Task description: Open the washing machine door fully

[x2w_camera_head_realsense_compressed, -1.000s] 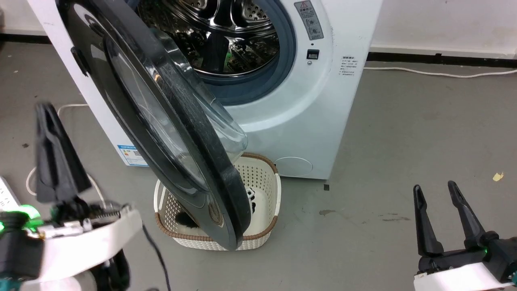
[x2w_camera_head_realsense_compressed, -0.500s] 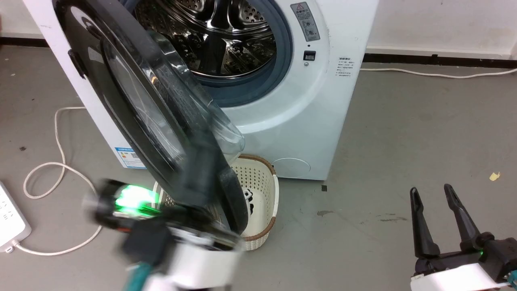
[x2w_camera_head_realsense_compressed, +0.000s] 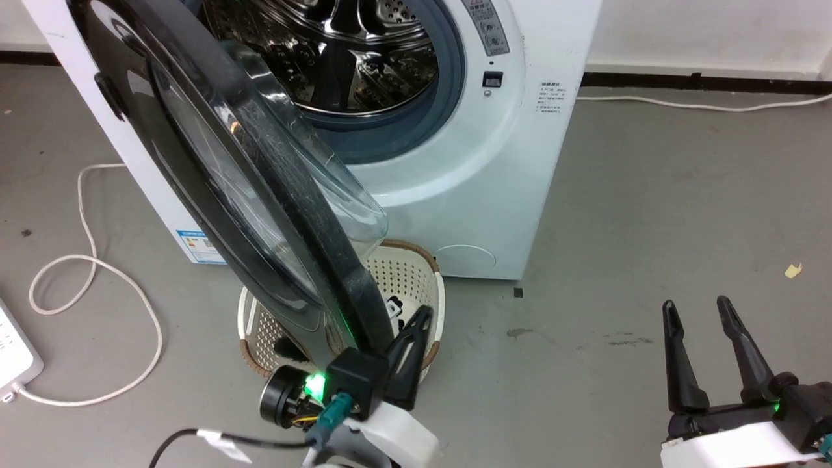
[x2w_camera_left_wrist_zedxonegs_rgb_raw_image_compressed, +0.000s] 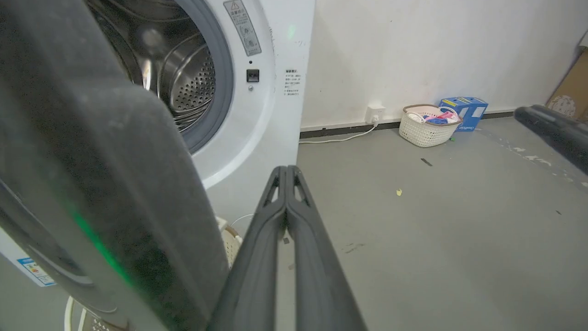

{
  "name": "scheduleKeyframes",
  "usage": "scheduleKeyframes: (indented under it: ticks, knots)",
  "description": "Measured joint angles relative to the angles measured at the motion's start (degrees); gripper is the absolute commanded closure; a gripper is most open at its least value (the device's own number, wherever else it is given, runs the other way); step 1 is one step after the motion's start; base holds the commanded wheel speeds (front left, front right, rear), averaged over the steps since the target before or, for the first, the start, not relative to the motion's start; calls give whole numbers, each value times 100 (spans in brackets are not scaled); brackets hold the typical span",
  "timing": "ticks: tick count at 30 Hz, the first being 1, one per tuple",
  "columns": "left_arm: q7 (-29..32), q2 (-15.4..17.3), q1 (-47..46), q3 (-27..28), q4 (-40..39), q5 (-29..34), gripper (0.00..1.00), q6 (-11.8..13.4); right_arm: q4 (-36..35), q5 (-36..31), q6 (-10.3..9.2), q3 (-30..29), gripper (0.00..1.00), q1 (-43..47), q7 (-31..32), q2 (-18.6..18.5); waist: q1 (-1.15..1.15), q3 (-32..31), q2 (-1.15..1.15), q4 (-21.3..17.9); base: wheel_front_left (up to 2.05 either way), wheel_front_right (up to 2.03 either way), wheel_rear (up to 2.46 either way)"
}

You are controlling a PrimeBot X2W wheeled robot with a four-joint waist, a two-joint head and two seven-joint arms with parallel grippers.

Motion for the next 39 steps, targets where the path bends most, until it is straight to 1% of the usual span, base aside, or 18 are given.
scheduleKeyframes:
  ticks: [1, 2, 6, 10, 14, 18, 23, 30, 34, 39]
  knots:
    - [-32, 0, -67, 65, 288, -52, 100, 33, 0, -1, 0, 8, 0, -10, -1, -1, 0, 32, 0, 12, 0, 0, 0]
    - [-67, 1, -114, 105, 413, -69, 100, 66, 0, -1, 0, 19, 0, -13, 0, -1, 0, 49, 0, 17, 0, 0, 0]
    - [-220, -27, -247, 162, 731, -121, 100, 96, 8, 4, 0, 26, 0, -15, -1, 0, 0, 72, 0, 79, 0, 0, 0]
    - [-337, -32, -235, 176, 829, -181, 100, 98, 29, -33, 0, 60, 0, -9, 0, 0, 0, 49, 0, 175, 0, 0, 0]
    - [-457, 14, -1, 274, 791, -259, 100, 178, 37, -75, 0, -52, 0, 20, 0, 0, 0, -28, 0, 434, 0, 0, 0]
    - [-370, 212, 257, 381, 592, -312, 100, 280, 42, -71, 0, -155, 0, 93, -1, 0, 0, -120, 0, 743, 0, 0, 0]
    - [-225, 414, 471, 557, 280, -385, 100, 382, 86, -18, 0, -193, 0, 183, -1, 1, 0, -223, 0, 1239, 0, 0, 0]
    - [-168, 779, 475, 1140, 26, -581, 100, 571, 100, -47, 0, -30, 0, 185, 0, 5, 0, -257, 0, 1870, 0, 0, 0]
    - [-171, 972, 465, 1577, -8, -779, 100, 638, 100, -76, 0, -21, 0, 176, 0, 5, 0, -137, 0, 2053, 0, 0, 0]
    - [-168, 1252, 300, 2108, 35, -1072, 100, 683, 77, -259, 0, 4, 0, 156, -1, 5, 0, 143, 0, 2121, 0, 0, 0]
